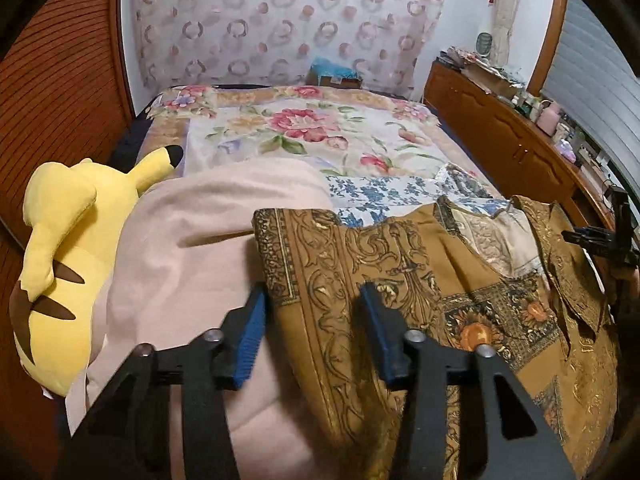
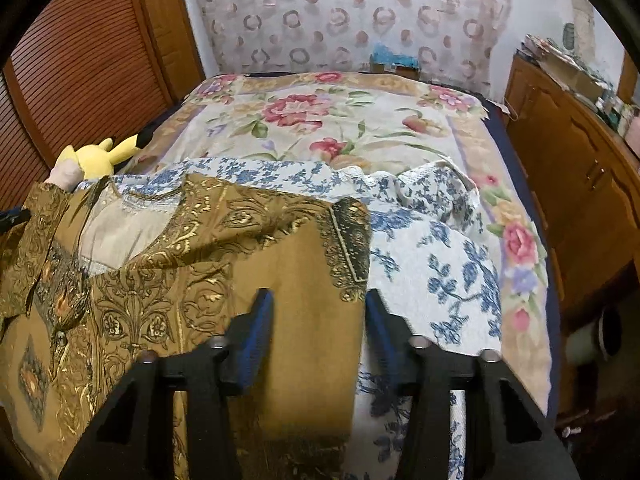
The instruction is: Fold small clothes
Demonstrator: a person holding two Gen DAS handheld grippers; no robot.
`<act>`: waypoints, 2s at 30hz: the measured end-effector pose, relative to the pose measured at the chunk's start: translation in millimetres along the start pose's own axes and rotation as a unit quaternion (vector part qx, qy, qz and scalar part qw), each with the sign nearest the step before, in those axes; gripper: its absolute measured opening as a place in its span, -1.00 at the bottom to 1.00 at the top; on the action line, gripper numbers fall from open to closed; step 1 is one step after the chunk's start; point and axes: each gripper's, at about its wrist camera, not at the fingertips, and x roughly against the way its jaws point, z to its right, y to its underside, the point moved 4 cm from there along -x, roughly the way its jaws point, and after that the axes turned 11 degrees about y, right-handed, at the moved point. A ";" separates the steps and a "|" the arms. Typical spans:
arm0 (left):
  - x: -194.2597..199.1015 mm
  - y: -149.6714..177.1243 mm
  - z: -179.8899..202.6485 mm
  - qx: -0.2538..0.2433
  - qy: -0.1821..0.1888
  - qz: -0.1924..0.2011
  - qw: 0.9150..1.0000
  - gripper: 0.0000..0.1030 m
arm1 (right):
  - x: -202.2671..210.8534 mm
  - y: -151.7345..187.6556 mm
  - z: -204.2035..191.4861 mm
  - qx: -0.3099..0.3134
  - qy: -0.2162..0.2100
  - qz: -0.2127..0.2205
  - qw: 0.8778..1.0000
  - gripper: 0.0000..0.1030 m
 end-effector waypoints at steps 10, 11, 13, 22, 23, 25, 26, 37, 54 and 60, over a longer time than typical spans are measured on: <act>55.1 -7.6 45.7 -0.047 0.007 0.070 0.996 -0.92 | 53.5 2.8 -3.7 -0.017 0.017 0.085 0.996 -0.93; 63.7 -8.1 51.0 -0.051 0.009 0.078 0.996 -0.92 | 66.7 3.9 -4.5 -0.019 0.019 0.103 0.994 -0.93; 82.6 -3.2 63.4 -0.054 0.018 0.095 0.994 -0.92 | 89.8 8.6 -6.8 -0.021 0.017 0.128 0.991 -0.93; 134.6 60.1 103.7 -0.064 0.052 0.133 0.988 -0.92 | 182.3 82.3 -16.2 -0.010 -0.005 0.184 0.983 -0.93; 136.7 69.6 106.4 -0.066 0.052 0.132 0.988 -0.92 | 188.8 96.3 -17.2 -0.008 -0.010 0.186 0.983 -0.93; 140.3 88.6 110.9 -0.067 0.059 0.132 0.987 -0.93 | 194.3 126.5 -14.7 -0.003 -0.015 0.182 0.983 -0.93; 140.6 97.5 112.7 -0.067 0.061 0.128 0.988 -0.93 | 195.1 139.9 -14.3 -0.005 -0.019 0.177 0.984 -0.93; 157.2 155.6 116.1 -0.068 0.045 0.117 0.990 -0.93 | 200.6 237.9 24.8 -0.026 -0.017 0.129 0.991 -0.95; 187.6 203.7 97.4 -0.035 0.034 0.111 0.993 -0.59 | 248.6 281.0 32.2 -0.027 0.012 0.096 0.995 -0.95; 212.6 188.1 94.7 -0.055 0.020 0.138 0.989 -0.09 | 273.9 259.0 40.2 -0.026 0.036 0.132 0.990 -0.74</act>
